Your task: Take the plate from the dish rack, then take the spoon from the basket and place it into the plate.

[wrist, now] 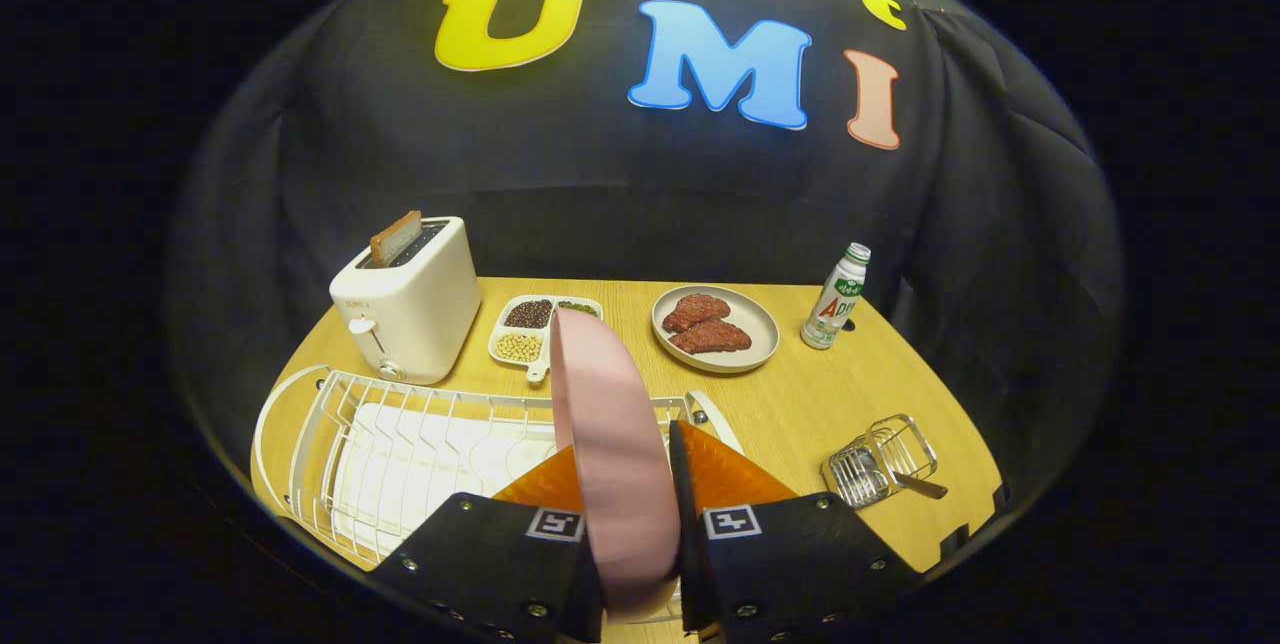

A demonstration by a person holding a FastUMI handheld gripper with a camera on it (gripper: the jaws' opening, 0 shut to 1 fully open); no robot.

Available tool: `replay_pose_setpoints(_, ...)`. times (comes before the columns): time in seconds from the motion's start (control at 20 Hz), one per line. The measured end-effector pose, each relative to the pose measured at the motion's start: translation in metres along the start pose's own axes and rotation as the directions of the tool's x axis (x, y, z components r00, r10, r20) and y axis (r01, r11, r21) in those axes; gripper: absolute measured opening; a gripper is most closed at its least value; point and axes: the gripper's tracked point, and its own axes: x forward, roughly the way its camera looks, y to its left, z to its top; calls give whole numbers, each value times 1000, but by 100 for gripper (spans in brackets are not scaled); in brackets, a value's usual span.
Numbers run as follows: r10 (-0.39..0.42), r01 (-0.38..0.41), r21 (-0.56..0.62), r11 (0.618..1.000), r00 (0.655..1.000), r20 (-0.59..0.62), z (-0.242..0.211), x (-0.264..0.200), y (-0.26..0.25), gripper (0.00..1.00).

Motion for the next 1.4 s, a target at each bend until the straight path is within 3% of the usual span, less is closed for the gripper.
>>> replay_pose_setpoints(0.3,-22,28,-90,996,998,64,30,-21,14,28)
replay_pose_setpoints(0.7,20,-17,-39,999,997,78,17,-82,13,28)
replay_pose_setpoints(1.15,230,-227,73,971,972,-36,-91,-165,30,28)
replay_pose_setpoints(1.4,386,-363,186,913,917,-104,-150,-187,49,28)
